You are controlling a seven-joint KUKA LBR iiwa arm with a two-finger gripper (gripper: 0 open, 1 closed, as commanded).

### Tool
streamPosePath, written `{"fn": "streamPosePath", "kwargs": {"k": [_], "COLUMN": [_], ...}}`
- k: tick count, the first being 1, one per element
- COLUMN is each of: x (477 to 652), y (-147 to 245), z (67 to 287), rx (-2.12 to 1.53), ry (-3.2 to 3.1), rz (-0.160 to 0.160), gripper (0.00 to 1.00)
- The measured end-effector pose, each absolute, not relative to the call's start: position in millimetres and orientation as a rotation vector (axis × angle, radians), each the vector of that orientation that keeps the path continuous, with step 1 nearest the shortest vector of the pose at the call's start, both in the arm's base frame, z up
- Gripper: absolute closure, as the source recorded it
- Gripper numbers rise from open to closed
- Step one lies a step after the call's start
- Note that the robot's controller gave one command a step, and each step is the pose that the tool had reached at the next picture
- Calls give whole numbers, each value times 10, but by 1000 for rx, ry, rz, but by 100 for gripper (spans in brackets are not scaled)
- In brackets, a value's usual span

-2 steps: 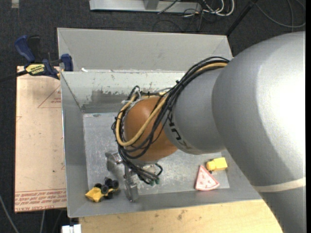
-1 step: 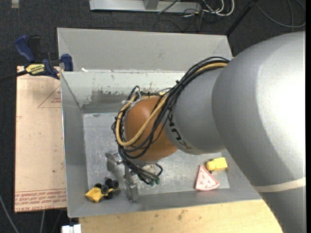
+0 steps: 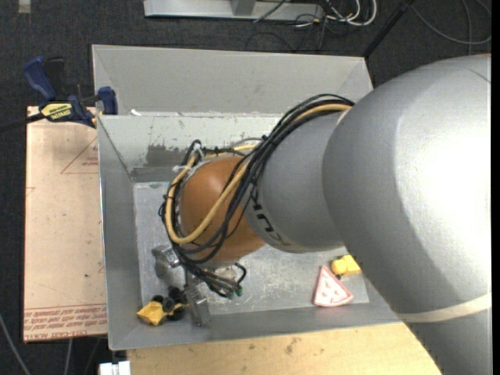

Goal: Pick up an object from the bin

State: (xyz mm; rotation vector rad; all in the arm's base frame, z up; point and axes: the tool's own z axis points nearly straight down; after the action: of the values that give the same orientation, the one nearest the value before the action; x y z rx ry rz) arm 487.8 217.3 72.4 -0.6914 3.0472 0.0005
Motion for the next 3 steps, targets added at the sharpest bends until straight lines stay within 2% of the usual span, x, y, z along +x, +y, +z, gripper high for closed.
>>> {"fn": "streamPosePath", "kwargs": {"k": [1, 2, 3], "x": [4873, 4897, 4869], "y": [2349, 2354, 2349], "z": [700, 715, 698], "rx": [-1239, -1236, -1240], "ry": [2883, 2874, 2884], "rz": [3, 3, 4], "gripper": [100, 0, 100]}}
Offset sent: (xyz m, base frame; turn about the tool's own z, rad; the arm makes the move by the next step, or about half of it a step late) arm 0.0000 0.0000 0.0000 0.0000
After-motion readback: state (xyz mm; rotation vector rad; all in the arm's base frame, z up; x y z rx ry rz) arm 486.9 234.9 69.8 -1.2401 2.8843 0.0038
